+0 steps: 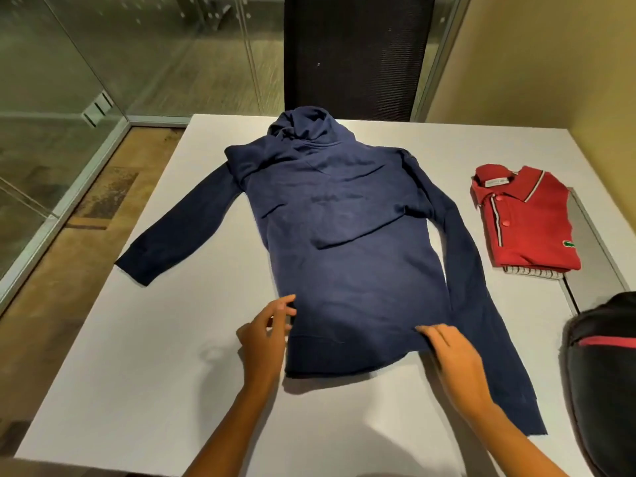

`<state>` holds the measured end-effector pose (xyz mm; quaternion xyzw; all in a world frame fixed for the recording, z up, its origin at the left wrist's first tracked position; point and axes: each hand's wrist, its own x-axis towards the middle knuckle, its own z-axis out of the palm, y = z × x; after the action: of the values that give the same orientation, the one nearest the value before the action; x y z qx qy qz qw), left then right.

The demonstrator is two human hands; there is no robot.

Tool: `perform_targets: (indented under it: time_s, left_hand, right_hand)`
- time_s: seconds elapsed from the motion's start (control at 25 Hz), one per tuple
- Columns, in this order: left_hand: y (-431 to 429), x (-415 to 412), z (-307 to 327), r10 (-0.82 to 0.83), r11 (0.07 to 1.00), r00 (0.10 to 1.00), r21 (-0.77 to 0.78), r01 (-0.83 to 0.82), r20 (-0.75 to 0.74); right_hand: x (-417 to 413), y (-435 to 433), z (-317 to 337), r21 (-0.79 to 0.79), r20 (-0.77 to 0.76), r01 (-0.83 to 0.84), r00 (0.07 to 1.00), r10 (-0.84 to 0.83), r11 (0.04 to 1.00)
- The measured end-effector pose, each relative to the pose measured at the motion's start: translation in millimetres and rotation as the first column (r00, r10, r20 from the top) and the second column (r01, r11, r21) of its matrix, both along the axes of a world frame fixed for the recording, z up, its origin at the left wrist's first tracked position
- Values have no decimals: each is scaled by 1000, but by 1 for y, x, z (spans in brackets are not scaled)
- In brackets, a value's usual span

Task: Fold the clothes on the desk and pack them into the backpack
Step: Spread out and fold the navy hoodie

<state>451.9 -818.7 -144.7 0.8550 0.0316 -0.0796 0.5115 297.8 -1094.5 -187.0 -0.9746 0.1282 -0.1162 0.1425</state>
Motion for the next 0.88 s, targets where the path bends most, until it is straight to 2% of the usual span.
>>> perform_targets:
  time_s: [0.08, 0.16, 0.28, 0.36, 0.44, 0.56, 0.68, 0.76, 0.88]
  left_hand:
    - [-8, -10, -8, -120, 991, 990, 59, 116, 70]
    - [-14, -17, -16, -170, 983, 980, 79, 163, 99]
    - [-16, -25, -23, 11, 996, 994, 85, -20, 104]
    - [-11, -24, -27, 129, 965, 992, 231, -127, 6]
    - [-7, -22, -29, 153, 943, 978, 317, -103, -138]
    - [-12, -22, -24, 127, 972, 964, 225, -73, -232]
    - [-23, -26, -14, 95, 990, 965, 126, -65, -245]
    - [-25, -28, -3, 62, 998, 972, 33, -56, -227]
    - [-17, -33, -3, -107, 994, 994, -19, 107, -34]
  right_hand:
    - [-13, -16, 5, 52, 14, 142, 990, -143, 988]
    - [-20, -16, 4, 31, -2, 169, 986, -169, 985]
    - [-14, 10, 2, 74, 46, -39, 998, 36, 997]
    - [-4, 35, 2, 167, 74, -174, 984, 163, 971]
    - [4, 58, 0, 182, 8, -270, 962, 273, 946]
    - [21, 79, -5, 79, -163, -298, 938, 307, 951]
    - [36, 84, -1, -20, -124, -277, 954, 272, 961]
    - [41, 75, 11, 66, -16, -209, 977, 211, 976]
    - [44, 55, 38, 298, 104, -96, 992, 68, 950]
